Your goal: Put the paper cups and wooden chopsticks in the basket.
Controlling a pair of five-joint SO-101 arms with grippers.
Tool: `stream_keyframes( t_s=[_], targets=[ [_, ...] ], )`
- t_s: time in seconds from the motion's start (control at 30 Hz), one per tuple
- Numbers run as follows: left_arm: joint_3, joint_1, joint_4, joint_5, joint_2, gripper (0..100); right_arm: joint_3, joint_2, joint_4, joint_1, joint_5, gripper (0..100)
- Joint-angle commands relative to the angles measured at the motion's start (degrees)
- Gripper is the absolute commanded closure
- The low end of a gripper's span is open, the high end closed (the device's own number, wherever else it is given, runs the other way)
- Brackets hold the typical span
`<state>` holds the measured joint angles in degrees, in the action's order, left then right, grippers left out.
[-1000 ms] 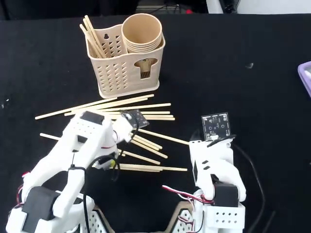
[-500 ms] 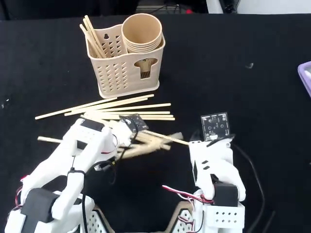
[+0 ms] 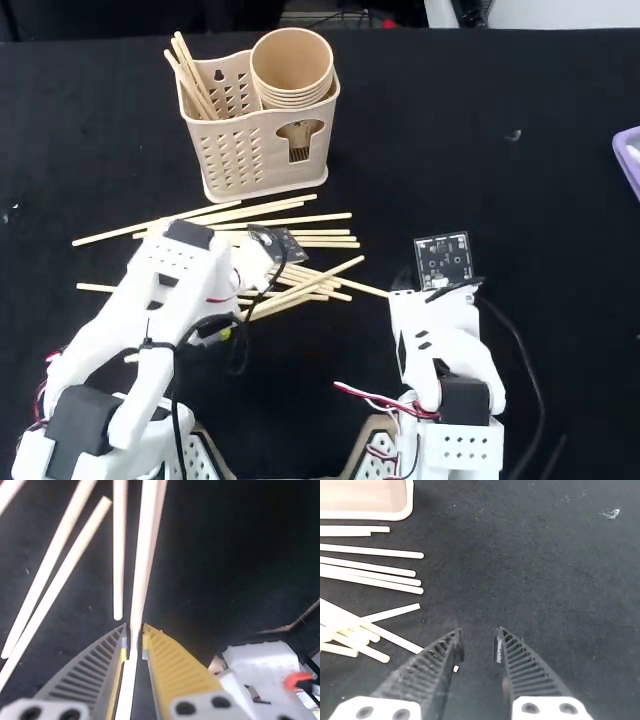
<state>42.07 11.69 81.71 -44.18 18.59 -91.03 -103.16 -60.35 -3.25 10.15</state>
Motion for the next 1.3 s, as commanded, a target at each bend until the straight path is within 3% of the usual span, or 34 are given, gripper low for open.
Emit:
stream_keyframes(
  t_s=[0.0,0.23,0.4,0.53,0.8,1.1,1.27],
  targets=[
    [-6.0,-0.7,3.4,-1.1,0.7,97,0.2,-3.7,1.4,0.7,0.6,88.4],
    [-13.3,-0.3,10.4,-0.8,2.3,97,0.3,-3.7,1.4,0.5,0.6,88.4],
    [-16.3,-0.7,12.6,-0.6,13.5,97,0.4,-3.7,1.4,0.3,0.5,88.4],
    [-19.3,-0.7,9.3,7.6,24.2,97,0.4,-3.7,1.4,0.3,0.4,88.4],
    [-20.7,-0.7,-12.1,27.3,37.7,97,0.3,-3.7,1.4,0.3,0.3,88.4],
    [-18.7,-0.7,-42.2,39.2,35.1,97,0.2,-3.7,1.4,0.3,0.3,88.4],
    [-13.6,-0.7,-62.2,41.8,30.6,97,0.1,-3.7,1.4,0.6,0.4,88.4]
  ],
)
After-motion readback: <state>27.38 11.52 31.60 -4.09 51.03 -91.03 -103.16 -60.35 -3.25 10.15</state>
